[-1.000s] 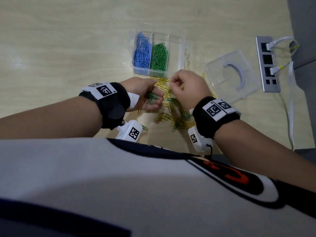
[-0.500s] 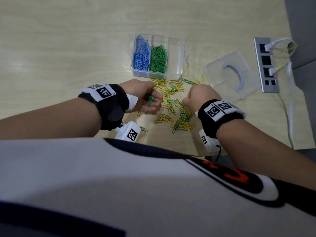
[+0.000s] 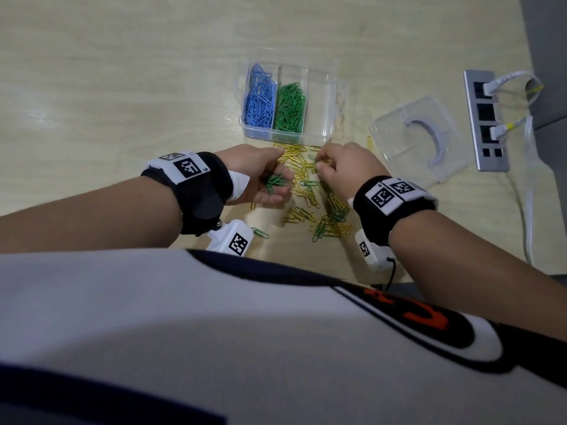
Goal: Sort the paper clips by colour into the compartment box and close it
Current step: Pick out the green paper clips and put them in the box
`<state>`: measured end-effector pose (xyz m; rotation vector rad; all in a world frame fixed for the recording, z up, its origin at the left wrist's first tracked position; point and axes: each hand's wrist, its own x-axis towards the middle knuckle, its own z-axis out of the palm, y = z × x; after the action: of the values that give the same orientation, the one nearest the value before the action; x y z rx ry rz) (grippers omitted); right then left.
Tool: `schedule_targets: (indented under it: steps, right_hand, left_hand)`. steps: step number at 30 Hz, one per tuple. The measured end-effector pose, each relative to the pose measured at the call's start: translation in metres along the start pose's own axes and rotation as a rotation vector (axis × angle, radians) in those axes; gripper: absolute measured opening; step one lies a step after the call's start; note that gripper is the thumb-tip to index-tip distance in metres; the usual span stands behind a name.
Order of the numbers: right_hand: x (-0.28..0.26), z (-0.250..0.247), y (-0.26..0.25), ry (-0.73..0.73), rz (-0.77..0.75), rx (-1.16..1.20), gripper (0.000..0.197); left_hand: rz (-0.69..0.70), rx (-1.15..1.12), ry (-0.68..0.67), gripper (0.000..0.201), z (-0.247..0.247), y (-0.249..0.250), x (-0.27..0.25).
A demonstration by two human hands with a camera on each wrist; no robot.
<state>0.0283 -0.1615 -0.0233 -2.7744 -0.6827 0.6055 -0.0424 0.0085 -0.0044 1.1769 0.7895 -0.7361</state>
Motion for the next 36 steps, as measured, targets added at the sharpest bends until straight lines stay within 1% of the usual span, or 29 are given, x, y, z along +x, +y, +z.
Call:
schedule_targets:
  steps: [6, 10, 12, 15, 22, 26, 29, 31, 34, 36]
  right_hand:
    - [0.000, 0.007, 0.006, 0.049, 0.089, -0.045, 0.014]
    - [0.003, 0.003, 0.008, 0.055, 0.109, -0.065, 0.007]
    - [0.005, 0.003, 0.007, 0.086, 0.085, -0.057, 0.009]
    - [0.006, 0.006, 0.004, 0.049, 0.071, -0.083, 0.014]
    - [0.007, 0.005, 0.001, -0.040, 0.112, -0.090, 0.006]
    - [0.006, 0.001, 0.002, -0.045, 0.132, -0.037, 0.005]
    - [0.005, -0.002, 0.002, -0.025, 0.149, 0.025, 0.011]
    - [0.004, -0.004, 0.001, -0.002, 0.145, 0.047, 0.011]
    - [0.002, -0.007, -0.002, 0.045, 0.102, 0.084, 0.010]
    - [-0.001, -0.008, -0.008, 0.057, 0.020, 0.138, 0.008]
  left_hand:
    - [0.025, 0.030, 0.009, 0.031, -0.002, -0.001, 0.000]
    - [0.026, 0.044, 0.015, 0.027, -0.001, -0.002, -0.002]
    - [0.021, 0.059, 0.023, 0.025, 0.000, -0.001, -0.003]
    - [0.029, 0.057, 0.027, 0.024, -0.001, -0.001, -0.004]
    - [0.003, 0.023, 0.049, 0.025, -0.004, 0.000, -0.003]
    - [-0.020, -0.010, 0.030, 0.035, -0.002, -0.001, 0.000]
    - [-0.027, -0.037, 0.029, 0.037, 0.000, -0.002, 0.001]
    - [-0.024, -0.030, 0.027, 0.039, 0.000, -0.002, 0.002]
    - [-0.022, -0.024, 0.019, 0.043, 0.001, -0.002, 0.003]
    - [-0.022, -0.031, 0.016, 0.046, 0.002, -0.001, 0.004]
